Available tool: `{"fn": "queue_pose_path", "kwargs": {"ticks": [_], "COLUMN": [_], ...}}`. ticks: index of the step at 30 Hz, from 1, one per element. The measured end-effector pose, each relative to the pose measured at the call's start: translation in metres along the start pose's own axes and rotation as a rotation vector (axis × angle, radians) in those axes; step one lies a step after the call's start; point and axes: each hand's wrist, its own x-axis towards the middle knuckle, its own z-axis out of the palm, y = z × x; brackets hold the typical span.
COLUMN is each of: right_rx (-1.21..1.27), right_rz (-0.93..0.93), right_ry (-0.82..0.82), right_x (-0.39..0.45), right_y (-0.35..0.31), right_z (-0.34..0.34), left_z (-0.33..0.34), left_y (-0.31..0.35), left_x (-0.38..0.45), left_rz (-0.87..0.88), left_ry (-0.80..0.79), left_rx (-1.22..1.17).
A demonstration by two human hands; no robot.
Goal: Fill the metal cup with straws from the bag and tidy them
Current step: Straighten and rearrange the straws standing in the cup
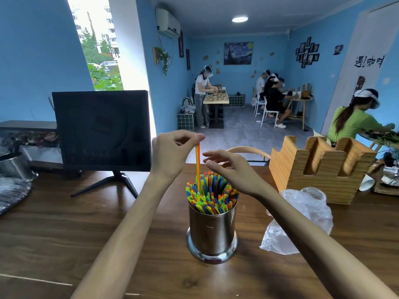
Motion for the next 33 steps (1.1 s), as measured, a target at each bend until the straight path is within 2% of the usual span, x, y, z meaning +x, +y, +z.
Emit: {"fn": "queue_pose_path", "kwargs": {"ticks": [3,7,10,14,19,21,23,27,33], "right_rx": [0.043,0.076,0.151,0.434,0.854,0.964,1.038,1.055,0.898], "right_rz": [-0.016,-0.048,-0.031,0.147,0.352,0.378,0.366,0.332,0.316], "right_ry": [-0.046,-0.097,-0.094,0.060,0.248,0.284,0.317,0.380,0.464], "right_x": [0.003,0.005,0.007,0.008,0.011,0.014,0.017,0.023,0.027], "right_y": [-0.005,-0.006,-0.002,0.007,0.017,0.017,0.016,0.010,0.002], "right_z": [0.003,0.000,-0.008,-0.031,-0.046,-0.047,-0.049,-0.047,-0.042], "left_z": [-0.005,-0.017,-0.025,-0.039,-0.037,-0.031,-0.025,-0.009,-0.005], "left_y": [0.015,0.020,0.015,-0.006,-0.024,-0.028,-0.032,-0.029,-0.027], "left_x": [0.006,0.014,0.015,0.013,-0.002,-0.009,-0.015,-0.029,-0.038], "left_rz": [0.091,0.025,-0.040,-0.189,-0.382,-0.410,-0.392,-0.352,-0.356], "left_ry": [0.168,0.375,0.389,0.217,-0.227,-0.295,-0.357,-0.540,-0.577], "left_rx": [-0.110,-0.299,-0.362,-0.398,-0.552,-0.618,-0.572,-0.370,-0.432]}}
